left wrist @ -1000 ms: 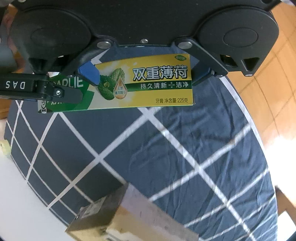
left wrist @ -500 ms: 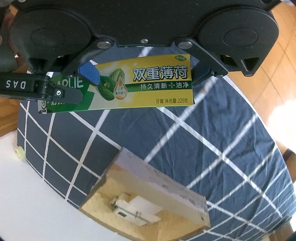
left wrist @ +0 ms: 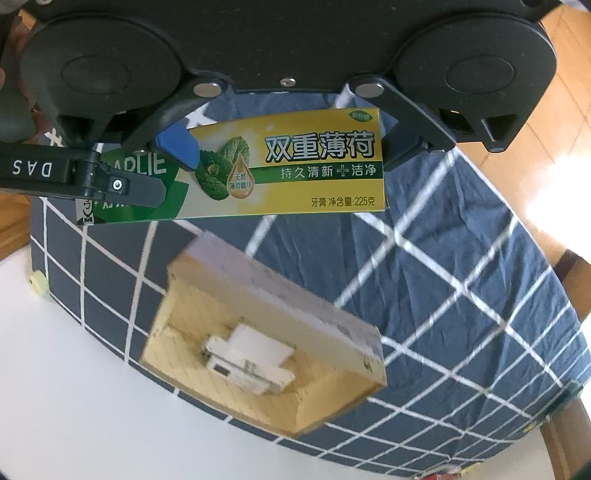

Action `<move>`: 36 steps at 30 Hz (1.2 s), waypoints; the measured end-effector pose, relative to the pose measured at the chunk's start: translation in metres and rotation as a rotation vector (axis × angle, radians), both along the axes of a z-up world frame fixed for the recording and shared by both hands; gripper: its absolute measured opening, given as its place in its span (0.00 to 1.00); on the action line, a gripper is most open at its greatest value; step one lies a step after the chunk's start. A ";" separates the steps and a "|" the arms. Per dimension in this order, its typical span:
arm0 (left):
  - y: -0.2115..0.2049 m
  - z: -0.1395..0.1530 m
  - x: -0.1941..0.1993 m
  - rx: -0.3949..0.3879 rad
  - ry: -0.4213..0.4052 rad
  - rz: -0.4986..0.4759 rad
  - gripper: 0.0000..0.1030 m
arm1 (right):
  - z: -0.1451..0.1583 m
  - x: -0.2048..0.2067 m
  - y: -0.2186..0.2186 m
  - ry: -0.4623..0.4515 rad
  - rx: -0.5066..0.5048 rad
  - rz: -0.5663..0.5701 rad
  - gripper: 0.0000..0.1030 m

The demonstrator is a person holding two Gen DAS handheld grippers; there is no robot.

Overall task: Organize objects
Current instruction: 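Lift the toothpaste box with both grippers and carry it over the cardboard box, then lower the toothpaste box into the cardboard box with both grippers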

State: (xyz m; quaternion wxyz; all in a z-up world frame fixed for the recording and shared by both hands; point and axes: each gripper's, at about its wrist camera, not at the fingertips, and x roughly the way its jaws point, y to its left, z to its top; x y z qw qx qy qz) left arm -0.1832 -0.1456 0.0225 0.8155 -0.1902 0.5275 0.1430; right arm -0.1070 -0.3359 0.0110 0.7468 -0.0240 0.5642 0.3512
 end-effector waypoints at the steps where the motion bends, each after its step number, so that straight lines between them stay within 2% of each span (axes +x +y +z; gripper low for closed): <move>1: 0.005 0.001 0.004 0.004 -0.004 -0.003 0.99 | 0.001 0.002 0.005 -0.003 0.005 -0.004 1.00; 9: 0.043 0.010 0.045 0.028 -0.016 -0.058 0.99 | 0.005 0.032 0.044 -0.013 0.039 -0.056 1.00; 18: 0.074 0.014 0.114 0.036 -0.010 -0.171 0.99 | 0.009 0.083 0.074 -0.007 0.046 -0.163 1.00; 26: 0.085 0.005 0.163 0.020 0.014 -0.281 0.99 | 0.001 0.115 0.084 0.017 0.022 -0.264 1.00; 36: 0.096 -0.010 0.207 0.019 0.064 -0.454 1.00 | -0.015 0.127 0.090 0.063 0.000 -0.419 1.00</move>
